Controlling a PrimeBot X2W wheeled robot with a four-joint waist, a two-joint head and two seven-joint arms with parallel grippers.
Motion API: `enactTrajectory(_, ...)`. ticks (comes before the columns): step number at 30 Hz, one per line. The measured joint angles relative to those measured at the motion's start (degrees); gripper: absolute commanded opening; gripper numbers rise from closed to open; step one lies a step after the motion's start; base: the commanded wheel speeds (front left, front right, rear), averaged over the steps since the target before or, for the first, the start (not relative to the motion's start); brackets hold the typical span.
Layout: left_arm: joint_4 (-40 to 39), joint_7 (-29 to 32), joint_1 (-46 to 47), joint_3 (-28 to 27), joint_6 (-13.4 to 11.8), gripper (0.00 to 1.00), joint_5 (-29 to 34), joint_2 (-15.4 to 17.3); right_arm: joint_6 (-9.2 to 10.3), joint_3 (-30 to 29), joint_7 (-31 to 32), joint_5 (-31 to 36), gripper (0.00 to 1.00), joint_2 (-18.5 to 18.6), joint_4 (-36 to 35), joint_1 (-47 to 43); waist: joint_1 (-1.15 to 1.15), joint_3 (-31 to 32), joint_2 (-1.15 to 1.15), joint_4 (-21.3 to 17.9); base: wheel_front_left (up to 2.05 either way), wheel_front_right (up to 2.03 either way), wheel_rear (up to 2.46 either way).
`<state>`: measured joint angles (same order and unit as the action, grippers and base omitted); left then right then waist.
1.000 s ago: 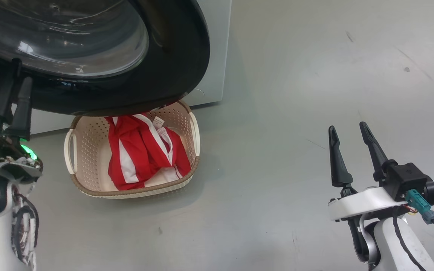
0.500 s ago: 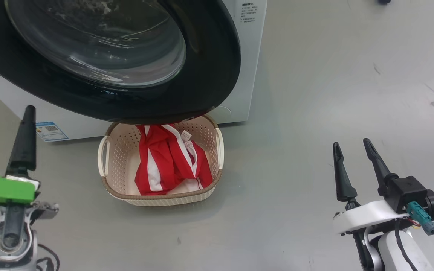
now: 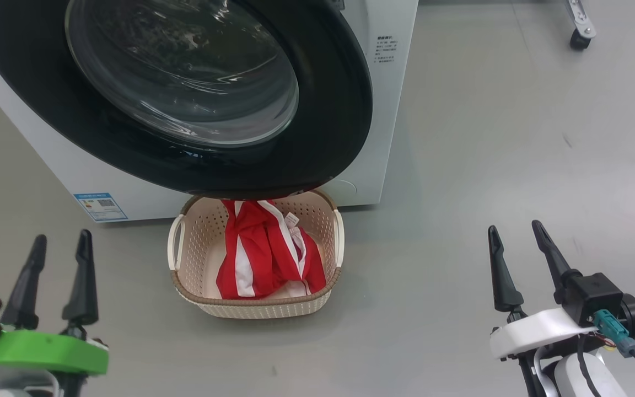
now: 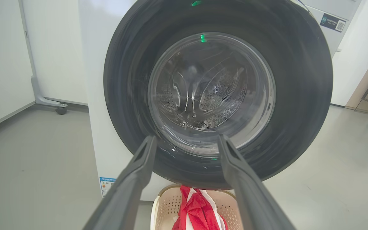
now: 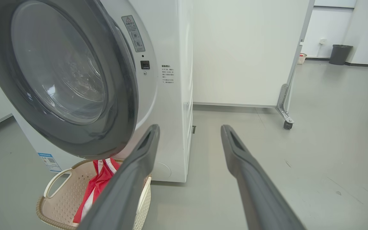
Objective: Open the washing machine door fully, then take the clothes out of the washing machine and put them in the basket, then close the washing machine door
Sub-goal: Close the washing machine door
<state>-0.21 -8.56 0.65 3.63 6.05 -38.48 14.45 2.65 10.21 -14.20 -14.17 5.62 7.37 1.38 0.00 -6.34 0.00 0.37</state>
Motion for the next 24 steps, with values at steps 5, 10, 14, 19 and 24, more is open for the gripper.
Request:
enactTrajectory(5,0.92,-2.32,-2.21,2.63,-3.16,1.0,5.81,-0.07,0.02,0.05,0.0,0.29,1.0,0.29,0.15,-1.12,0.0,1.27,0.0,0.39,0.0,0.0,0.0)
enactTrajectory(10,1.57,-2.87,-3.88,4.68,-5.49,1.0,9.1,-0.56,0.02,0.42,0.0,0.57,1.0,0.33,0.09,-2.2,0.0,1.94,0.0,0.48,0.0,0.0,0.0)
enactTrajectory(14,1.85,-3.19,-4.59,5.89,-7.35,1.0,10.85,-1.2,0.11,0.59,0.0,0.71,1.0,0.38,0.09,-2.74,0.0,2.22,0.0,0.39,0.0,0.0,0.0)
enactTrajectory(19,2.25,-3.63,-4.99,6.36,-8.87,1.0,11.65,-2.54,0.49,0.91,0.0,0.71,1.0,0.34,0.13,-3.85,0.0,2.87,0.0,0.24,0.0,0.0,0.0)
enactTrajectory(24,2.75,-3.69,-5.56,7.11,-9.38,1.0,12.41,-2.98,0.58,0.88,0.01,0.73,1.0,0.37,0.13,-4.53,0.0,3.47,0.0,0.26,0.0,0.0,0.0)
